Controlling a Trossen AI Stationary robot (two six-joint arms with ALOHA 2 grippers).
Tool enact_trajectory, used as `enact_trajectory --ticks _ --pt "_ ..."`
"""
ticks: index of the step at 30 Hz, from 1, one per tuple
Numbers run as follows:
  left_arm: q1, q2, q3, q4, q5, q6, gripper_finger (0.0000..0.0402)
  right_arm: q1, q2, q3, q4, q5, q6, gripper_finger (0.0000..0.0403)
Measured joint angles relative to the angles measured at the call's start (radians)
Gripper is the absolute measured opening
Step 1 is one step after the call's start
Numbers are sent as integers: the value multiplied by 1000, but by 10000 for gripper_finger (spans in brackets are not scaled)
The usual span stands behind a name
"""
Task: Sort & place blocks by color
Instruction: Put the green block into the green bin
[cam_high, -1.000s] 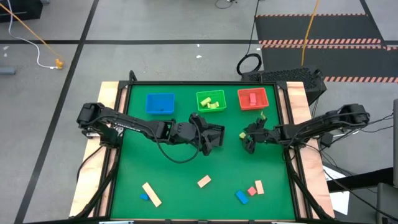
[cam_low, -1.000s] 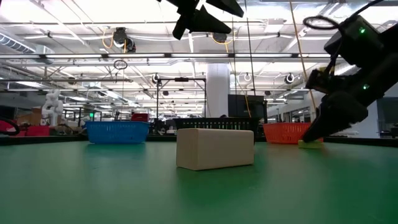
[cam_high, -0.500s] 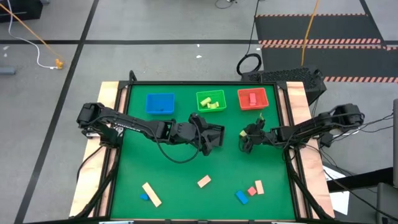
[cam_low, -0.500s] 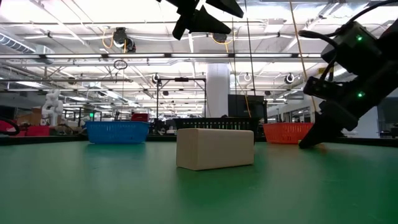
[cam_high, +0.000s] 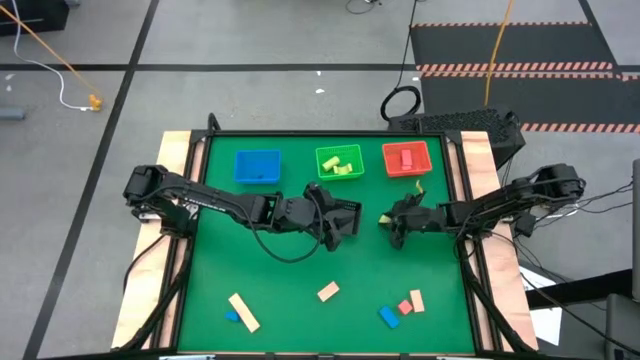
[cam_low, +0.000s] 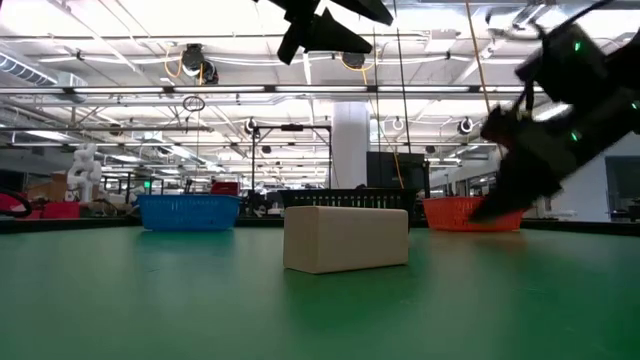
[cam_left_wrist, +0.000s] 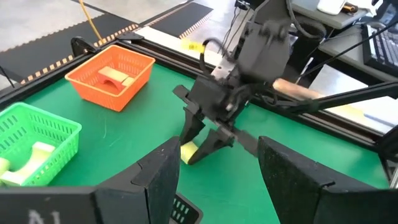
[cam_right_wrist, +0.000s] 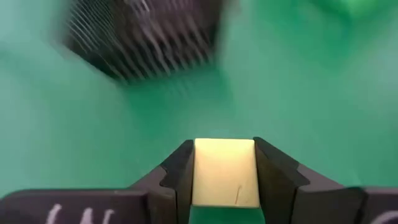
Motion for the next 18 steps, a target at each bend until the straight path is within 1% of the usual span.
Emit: enact_trajectory --ticks 4,7,10,13,15,18 --pt "3 11 0 4 -16 -71 214 5 -49 2 175 -47 -179 116" --pt "3 31 0 23 -46 -125 214 18 -75 3 322 -46 -348 116" --pt "3 61 -1 48 -61 -174 214 26 -80 7 415 -34 -499 116" --pt "9 96 -1 92 -62 -217 214 27 -79 37 422 -31 -619 116" --pt "15 113 -1 128 -62 -246 214 27 -69 71 401 -30 -688 116" --pt "25 117 -1 137 -62 -274 214 31 -60 118 362 -29 -777 119"
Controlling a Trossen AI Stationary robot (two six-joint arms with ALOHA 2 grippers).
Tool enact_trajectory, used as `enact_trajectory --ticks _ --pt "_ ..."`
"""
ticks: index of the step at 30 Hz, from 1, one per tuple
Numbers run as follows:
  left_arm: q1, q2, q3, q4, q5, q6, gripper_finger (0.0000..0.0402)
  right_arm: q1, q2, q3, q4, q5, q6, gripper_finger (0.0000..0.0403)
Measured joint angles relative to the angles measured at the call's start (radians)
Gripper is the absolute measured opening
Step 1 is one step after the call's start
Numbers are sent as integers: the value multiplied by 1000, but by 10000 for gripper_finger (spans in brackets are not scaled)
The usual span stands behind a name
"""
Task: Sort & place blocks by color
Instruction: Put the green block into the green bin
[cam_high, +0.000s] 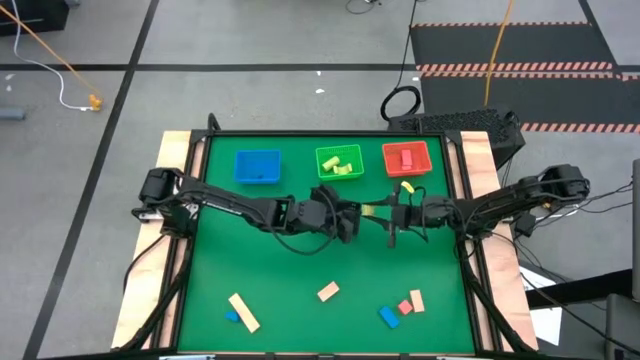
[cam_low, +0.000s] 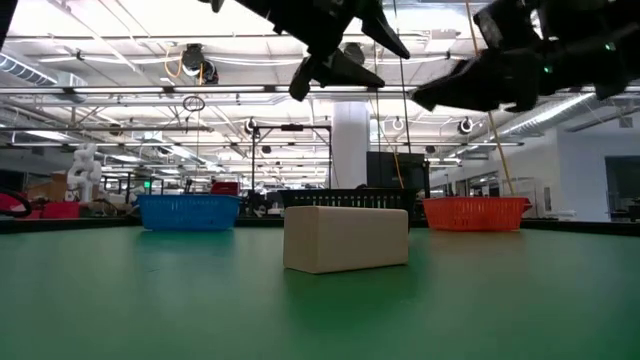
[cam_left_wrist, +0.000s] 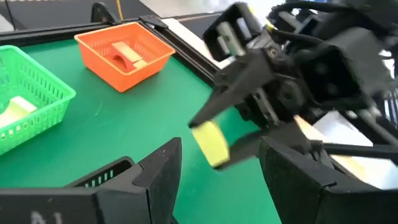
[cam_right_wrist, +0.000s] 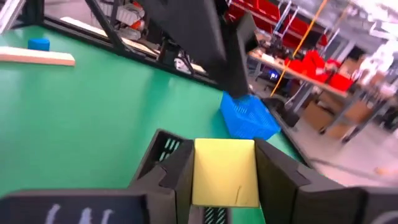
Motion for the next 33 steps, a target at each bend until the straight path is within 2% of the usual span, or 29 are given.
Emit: enact_trajectory --ticks 7,23,26,31,33 --pt "9 0 0 -11 0 -69 214 17 21 67 -7 3 -147 125" --pt "12 0 0 14 1 -102 209 22 104 163 -6 2 -255 128" --pt "12 0 0 9 2 -102 175 22 115 167 -9 2 -257 129" --pt "12 -1 2 6 8 -104 63 22 114 167 -4 30 -271 130" --pt "15 -2 3 8 15 -95 58 21 113 167 5 77 -267 130"
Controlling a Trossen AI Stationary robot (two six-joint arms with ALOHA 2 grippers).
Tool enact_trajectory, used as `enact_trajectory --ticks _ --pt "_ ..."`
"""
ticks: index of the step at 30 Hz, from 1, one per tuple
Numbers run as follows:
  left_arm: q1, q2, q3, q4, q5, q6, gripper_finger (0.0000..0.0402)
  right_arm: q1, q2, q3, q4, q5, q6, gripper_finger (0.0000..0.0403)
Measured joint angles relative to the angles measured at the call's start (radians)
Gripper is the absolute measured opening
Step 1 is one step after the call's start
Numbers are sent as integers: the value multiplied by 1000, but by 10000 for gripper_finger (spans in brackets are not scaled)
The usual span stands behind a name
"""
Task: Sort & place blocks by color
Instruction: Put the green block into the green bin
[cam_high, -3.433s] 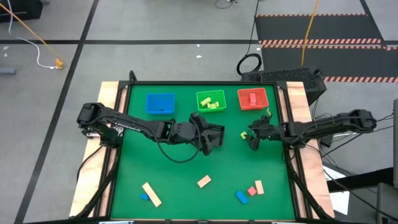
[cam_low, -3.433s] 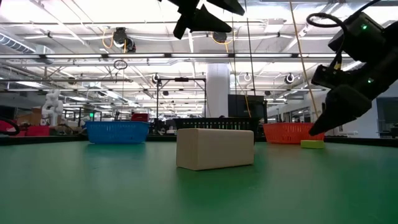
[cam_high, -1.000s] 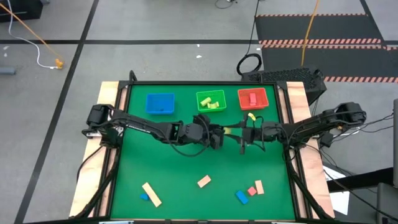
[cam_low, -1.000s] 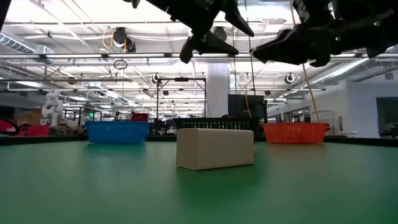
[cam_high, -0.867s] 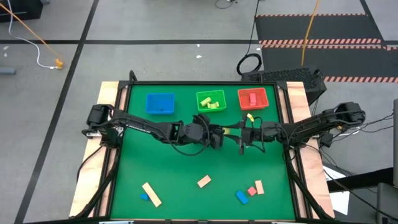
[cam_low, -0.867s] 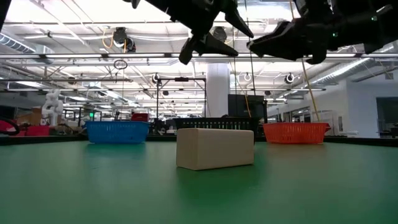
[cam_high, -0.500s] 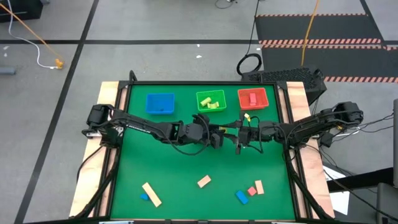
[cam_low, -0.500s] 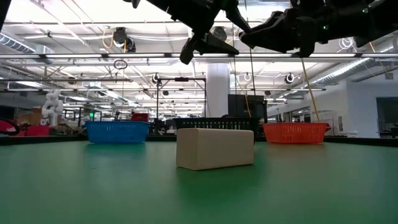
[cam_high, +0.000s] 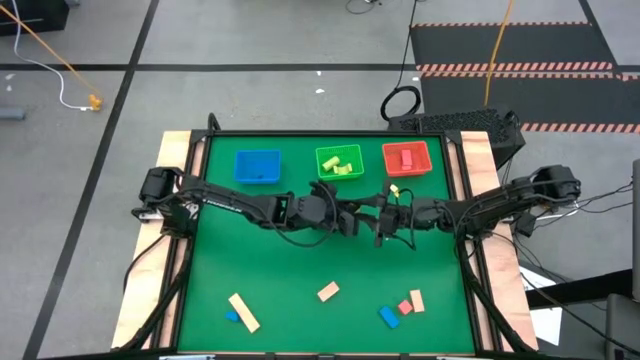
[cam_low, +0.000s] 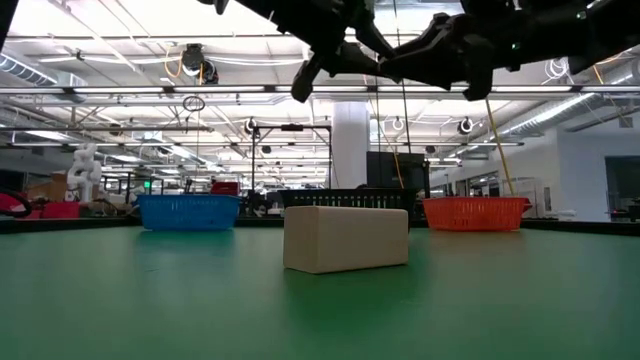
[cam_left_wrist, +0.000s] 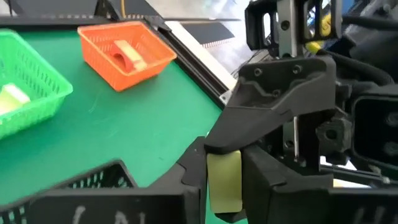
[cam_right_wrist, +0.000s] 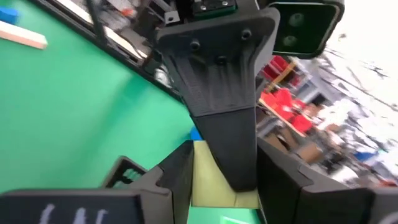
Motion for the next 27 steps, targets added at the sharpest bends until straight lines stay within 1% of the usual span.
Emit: enact_trajectory --ticks 3,6,8,11,15,16,19,22,24,26,27 --pt "-1 0 1 2 3 9 58 3 0 0 -4 51 42 130" --pt "6 0 1 6 7 22 58 7 -2 0 -8 60 93 132" --pt "9 0 1 6 19 32 58 18 -3 0 -9 72 114 142" --pt "17 0 -2 -3 29 45 58 33 -5 -1 -25 96 143 173" --pt "30 0 -2 -2 38 59 58 47 -5 -1 -72 113 192 226" --pt "34 0 -2 0 38 63 58 52 -5 -1 -82 131 203 238" --pt "52 0 -2 3 38 82 58 68 -5 -1 -110 257 201 268" --pt "79 0 -2 -24 38 98 58 91 -11 -2 -149 436 224 286" --pt "107 0 -2 -58 38 98 58 108 -26 -2 -221 533 283 291" --pt "144 0 -2 -99 37 98 58 123 -44 -2 -319 584 381 292" --pt "164 0 -2 -116 37 97 58 129 -55 -2 -376 587 445 292"
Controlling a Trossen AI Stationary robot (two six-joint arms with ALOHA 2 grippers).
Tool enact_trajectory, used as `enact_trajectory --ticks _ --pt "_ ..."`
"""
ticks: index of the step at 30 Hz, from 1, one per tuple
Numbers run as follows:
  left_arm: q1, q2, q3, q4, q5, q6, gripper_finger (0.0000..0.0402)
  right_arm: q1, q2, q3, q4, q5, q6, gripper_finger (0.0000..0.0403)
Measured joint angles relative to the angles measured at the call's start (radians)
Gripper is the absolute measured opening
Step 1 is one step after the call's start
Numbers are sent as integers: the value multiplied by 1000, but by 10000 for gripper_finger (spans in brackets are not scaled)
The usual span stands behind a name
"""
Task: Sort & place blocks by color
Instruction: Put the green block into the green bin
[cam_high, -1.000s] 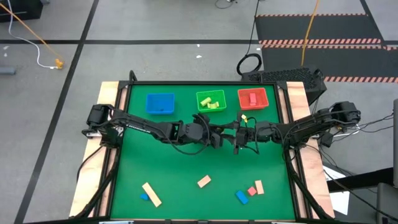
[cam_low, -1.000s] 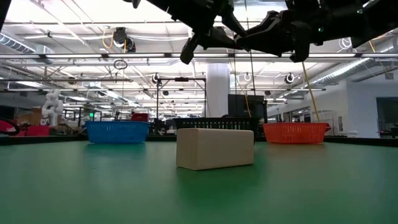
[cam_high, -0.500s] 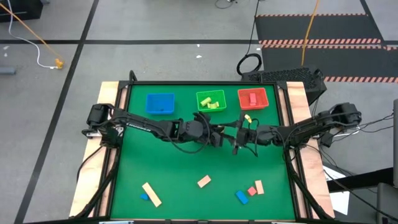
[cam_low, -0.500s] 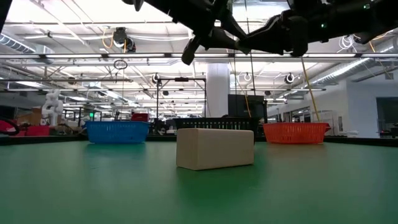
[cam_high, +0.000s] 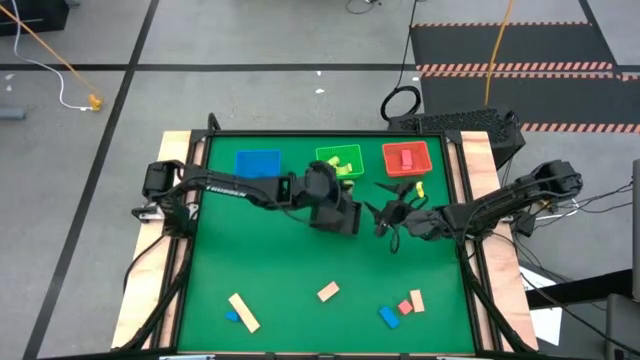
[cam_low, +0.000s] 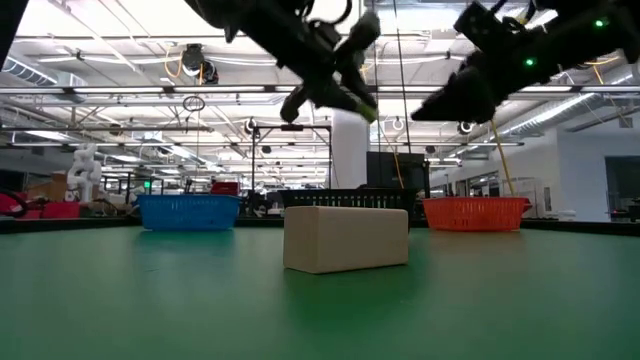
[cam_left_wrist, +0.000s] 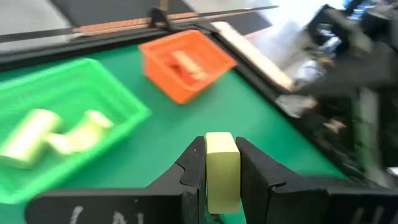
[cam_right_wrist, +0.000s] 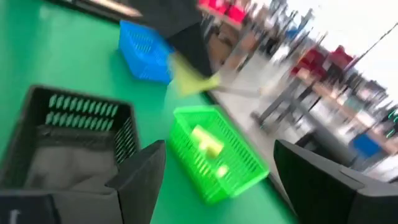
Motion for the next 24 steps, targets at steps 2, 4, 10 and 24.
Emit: enact_trajectory --ticks 2,4,10,24 --pt "38 0 0 -47 0 -2 58 10 -19 0 -110 -8 147 290" --pt "78 0 0 -83 0 -2 58 21 -35 0 -215 -23 290 289" --pt "185 13 0 -165 0 5 58 28 -58 0 -429 -260 656 287" --pt "244 114 -1 -151 40 -30 98 28 -58 -78 -410 -453 878 286"
